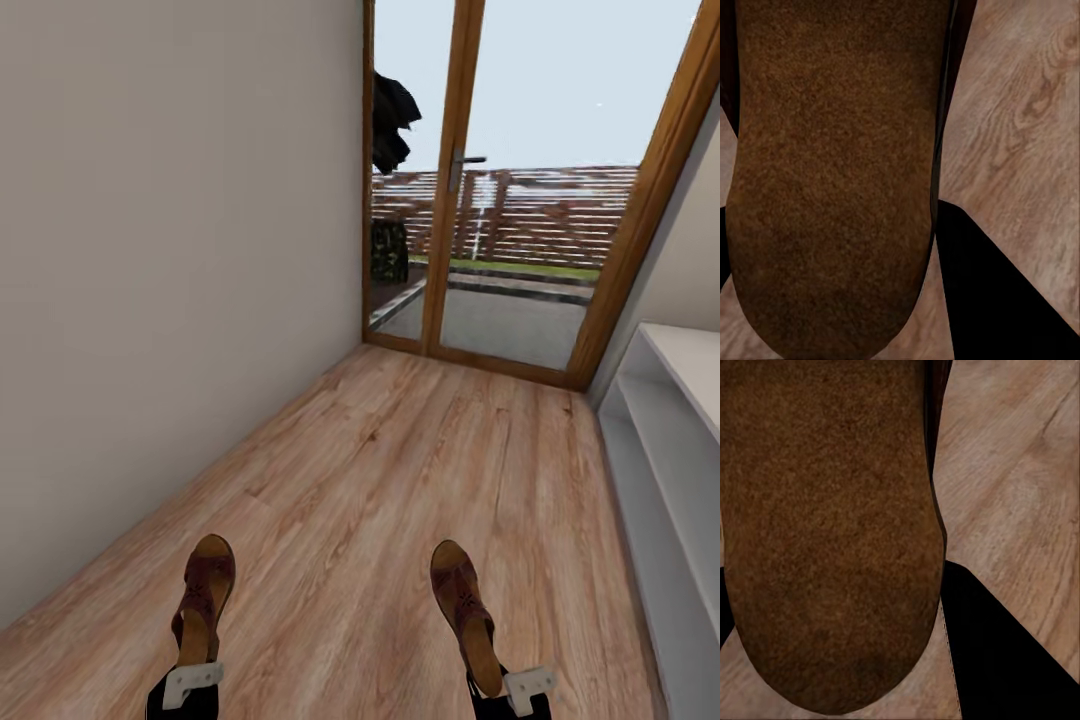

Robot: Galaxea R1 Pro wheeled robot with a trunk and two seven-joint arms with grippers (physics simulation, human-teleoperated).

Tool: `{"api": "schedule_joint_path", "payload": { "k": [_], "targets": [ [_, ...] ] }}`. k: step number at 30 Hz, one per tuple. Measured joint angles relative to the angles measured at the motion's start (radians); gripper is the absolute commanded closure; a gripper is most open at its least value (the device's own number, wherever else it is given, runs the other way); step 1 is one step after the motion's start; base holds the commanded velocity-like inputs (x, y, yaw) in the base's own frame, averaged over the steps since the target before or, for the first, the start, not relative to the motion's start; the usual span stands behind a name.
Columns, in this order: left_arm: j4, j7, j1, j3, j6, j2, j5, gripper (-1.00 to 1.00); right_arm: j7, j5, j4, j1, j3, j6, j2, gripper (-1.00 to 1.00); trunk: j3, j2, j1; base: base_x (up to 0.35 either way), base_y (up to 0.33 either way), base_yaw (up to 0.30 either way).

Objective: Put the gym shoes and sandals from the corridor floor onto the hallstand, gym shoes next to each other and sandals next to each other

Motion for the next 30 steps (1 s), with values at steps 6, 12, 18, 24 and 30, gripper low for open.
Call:
{"api": "schedule_joint_path", "payload": {
  "k": [6, 12, 18, 24, 30],
  "targets": [
    [0.000, 0.000, -0.001, 0.000, -0.001, 0.000, 0.000, 1.00, 0.000, -0.001, 0.000, 0.000, 0.000, 0.000, -0.001, 1.00, 0.000, 0.000, 0.000, 0.340, 0.000, -0.092],
    [0.004, -0.001, -0.001, 0.000, -0.001, 0.000, 0.000, 1.00, 0.000, -0.002, -0.001, 0.000, 0.000, -0.001, -0.001, 1.00, 0.000, 0.000, 0.000, 0.340, 0.000, -0.221],
    [0.018, -0.003, 0.000, -0.001, -0.001, 0.000, 0.000, 1.00, 0.000, -0.002, -0.001, 0.000, -0.001, -0.001, -0.004, 1.00, 0.000, 0.000, 0.000, 0.340, 0.000, -0.037],
    [0.020, -0.003, 0.000, -0.002, -0.001, 0.000, 0.000, 1.00, 0.000, -0.002, -0.001, 0.000, -0.001, -0.001, -0.006, 1.00, 0.000, 0.000, 0.000, 0.340, 0.000, -0.002],
    [0.020, -0.003, 0.000, -0.001, -0.001, 0.000, 0.000, 1.00, 0.000, -0.001, -0.002, 0.000, -0.001, -0.001, -0.005, 1.00, 0.000, 0.000, 0.000, 0.340, 0.000, 0.000]
  ]
}}
